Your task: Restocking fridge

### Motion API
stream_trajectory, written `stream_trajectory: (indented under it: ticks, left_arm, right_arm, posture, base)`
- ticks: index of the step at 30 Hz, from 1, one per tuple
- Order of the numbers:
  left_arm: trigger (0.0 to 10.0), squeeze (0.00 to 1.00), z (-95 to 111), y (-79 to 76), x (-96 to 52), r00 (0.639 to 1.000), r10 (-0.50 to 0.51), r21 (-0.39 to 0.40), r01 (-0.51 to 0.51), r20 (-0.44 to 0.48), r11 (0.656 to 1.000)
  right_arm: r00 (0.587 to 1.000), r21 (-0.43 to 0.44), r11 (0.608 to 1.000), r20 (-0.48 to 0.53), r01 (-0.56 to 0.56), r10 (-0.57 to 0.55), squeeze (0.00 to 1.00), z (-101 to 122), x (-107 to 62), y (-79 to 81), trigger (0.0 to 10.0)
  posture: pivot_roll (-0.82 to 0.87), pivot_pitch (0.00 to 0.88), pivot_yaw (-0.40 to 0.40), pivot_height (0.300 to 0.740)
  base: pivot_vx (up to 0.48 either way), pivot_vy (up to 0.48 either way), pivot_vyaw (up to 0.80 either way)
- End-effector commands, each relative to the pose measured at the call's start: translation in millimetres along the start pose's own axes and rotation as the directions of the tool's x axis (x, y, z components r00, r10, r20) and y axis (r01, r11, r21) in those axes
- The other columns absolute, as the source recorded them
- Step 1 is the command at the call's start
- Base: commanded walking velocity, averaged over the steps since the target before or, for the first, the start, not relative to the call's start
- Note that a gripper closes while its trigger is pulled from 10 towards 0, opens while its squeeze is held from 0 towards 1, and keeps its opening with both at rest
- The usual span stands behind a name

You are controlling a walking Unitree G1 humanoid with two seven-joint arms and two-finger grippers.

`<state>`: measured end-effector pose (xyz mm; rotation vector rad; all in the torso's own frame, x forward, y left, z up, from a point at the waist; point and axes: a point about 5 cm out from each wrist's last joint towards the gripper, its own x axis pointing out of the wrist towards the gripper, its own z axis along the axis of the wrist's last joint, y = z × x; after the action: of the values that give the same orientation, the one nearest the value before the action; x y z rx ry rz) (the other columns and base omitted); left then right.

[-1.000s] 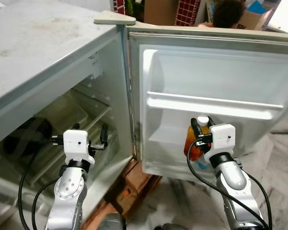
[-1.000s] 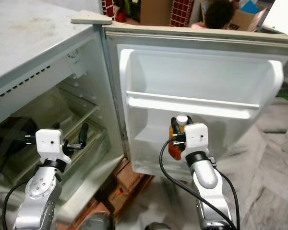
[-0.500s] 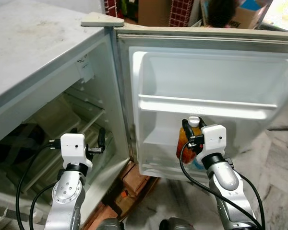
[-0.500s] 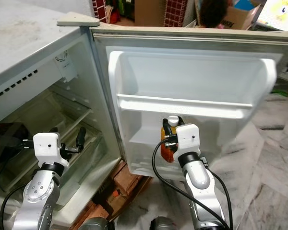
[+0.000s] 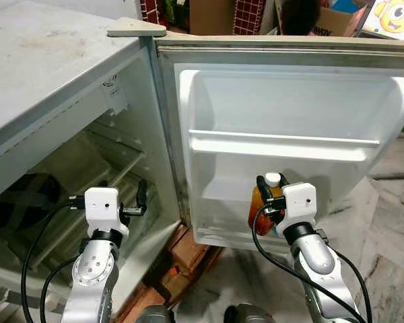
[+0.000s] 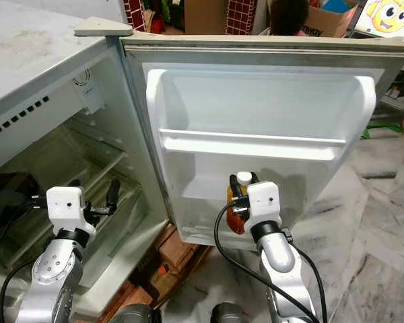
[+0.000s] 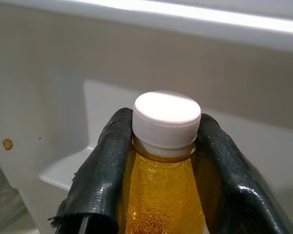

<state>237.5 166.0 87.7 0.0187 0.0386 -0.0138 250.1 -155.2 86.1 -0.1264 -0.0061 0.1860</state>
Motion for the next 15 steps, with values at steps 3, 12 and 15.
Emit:
stream_trajectory:
  ticks: [3, 12, 15]
  left_arm:
    - [10.0, 0.00, 1.9, 0.6, 0.3, 1.000, -0.011, 0.017, 0.011, -0.004, 1.000]
    - [10.0, 0.00, 1.5, -0.3, 0.3, 1.000, -0.015, 0.020, 0.015, -0.007, 1.000]
    - [10.0, 0.00, 2.1, 0.9, 0.1, 1.000, -0.013, 0.025, 0.013, -0.006, 1.000]
  right_arm:
    - [1.000, -0.004, 1.000, 0.017, 0.013, -0.013, 0.00, 3.2, 2.5, -2.7, 10.0]
    - [1.000, -0.005, 1.000, 0.024, 0.008, -0.008, 0.00, 3.6, 4.2, -1.8, 10.0]
    - [1.000, -0.002, 1.000, 0.029, 0.008, -0.008, 0.00, 4.6, 5.8, -1.4, 10.0]
  posture:
    - [0.05, 0.116, 0.028, 0.684]
    - [0.05, 0.119, 0.028, 0.628]
    - [0.05, 0.122, 0.030, 0.628]
  base:
    - [0.000, 0.000, 0.00]
    - [0.000, 0.000, 0.00]
    - [0.000, 0.000, 0.00]
